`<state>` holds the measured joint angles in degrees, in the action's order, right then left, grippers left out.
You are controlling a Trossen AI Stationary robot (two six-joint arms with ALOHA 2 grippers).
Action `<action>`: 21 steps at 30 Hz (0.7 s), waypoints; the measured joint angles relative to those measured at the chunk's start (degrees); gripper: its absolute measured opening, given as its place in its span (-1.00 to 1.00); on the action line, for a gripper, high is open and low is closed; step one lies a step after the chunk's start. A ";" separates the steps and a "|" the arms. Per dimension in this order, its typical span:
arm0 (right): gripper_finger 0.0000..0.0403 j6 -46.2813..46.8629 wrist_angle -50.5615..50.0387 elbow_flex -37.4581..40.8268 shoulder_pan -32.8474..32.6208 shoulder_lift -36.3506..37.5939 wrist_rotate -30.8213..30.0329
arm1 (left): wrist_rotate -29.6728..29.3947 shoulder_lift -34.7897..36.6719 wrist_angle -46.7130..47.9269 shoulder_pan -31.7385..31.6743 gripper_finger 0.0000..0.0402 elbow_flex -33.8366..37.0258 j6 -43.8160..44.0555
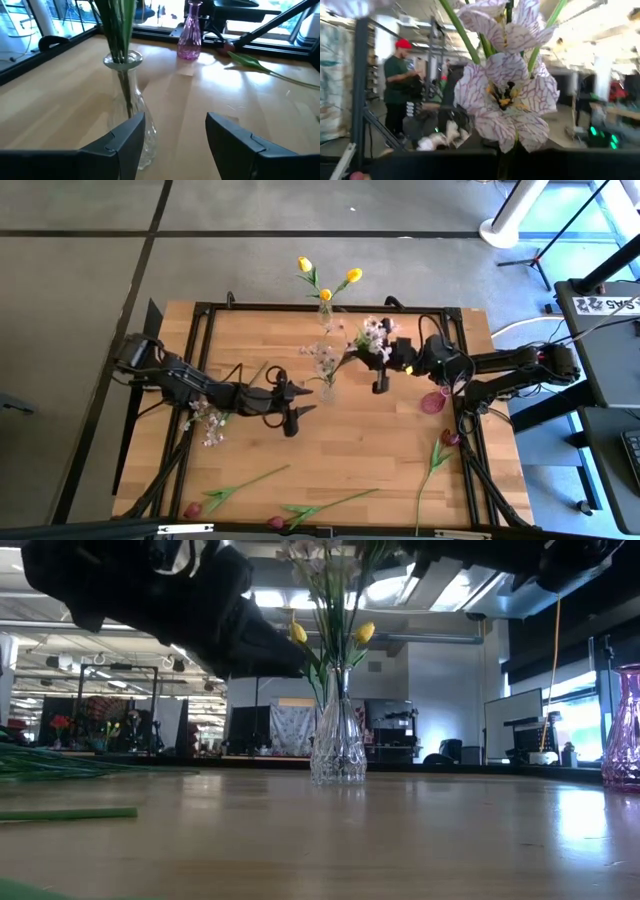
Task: Sort flowers into vase by color
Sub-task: Put the top white flower into the bottom vase
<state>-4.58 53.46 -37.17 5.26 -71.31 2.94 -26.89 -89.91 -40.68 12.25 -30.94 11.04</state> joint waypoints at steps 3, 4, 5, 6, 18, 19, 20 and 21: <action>-0.99 1.27 -2.74 0.04 -0.01 -0.11 -1.38 | -0.80 -0.13 -0.22 -0.02 0.02 0.00 -0.10; -0.99 1.72 -2.76 0.04 -0.01 -0.11 -1.37 | -0.92 -0.13 -0.25 -0.02 0.02 0.00 -0.10; -0.99 2.07 -2.77 0.04 -0.01 -0.07 -1.37 | -0.93 -0.13 -0.32 -0.02 0.02 0.00 -0.14; -0.99 2.38 -2.82 0.04 -0.01 -0.04 -1.35 | -0.94 -0.13 -0.53 -0.02 0.02 0.00 -0.15; -0.99 2.77 -2.68 0.04 -0.01 -3.77 -1.17 | -3.13 -0.11 -4.14 -2.01 0.02 0.00 -0.21; -0.99 2.71 -2.70 0.04 -0.01 -4.51 -0.86 | -3.13 -0.11 -4.12 -2.29 0.02 0.00 -0.21; -0.99 2.67 -2.68 0.04 -0.01 -5.13 -0.79 | -3.13 -0.13 -4.12 -2.53 0.02 0.00 -0.21; -0.99 2.67 -2.70 0.04 -0.01 -5.71 -0.38 | -3.13 -0.11 -4.19 -2.69 0.02 0.00 -0.22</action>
<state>-1.91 50.76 -37.12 5.26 -77.01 2.56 -30.02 -90.02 -44.87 9.56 -30.94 10.82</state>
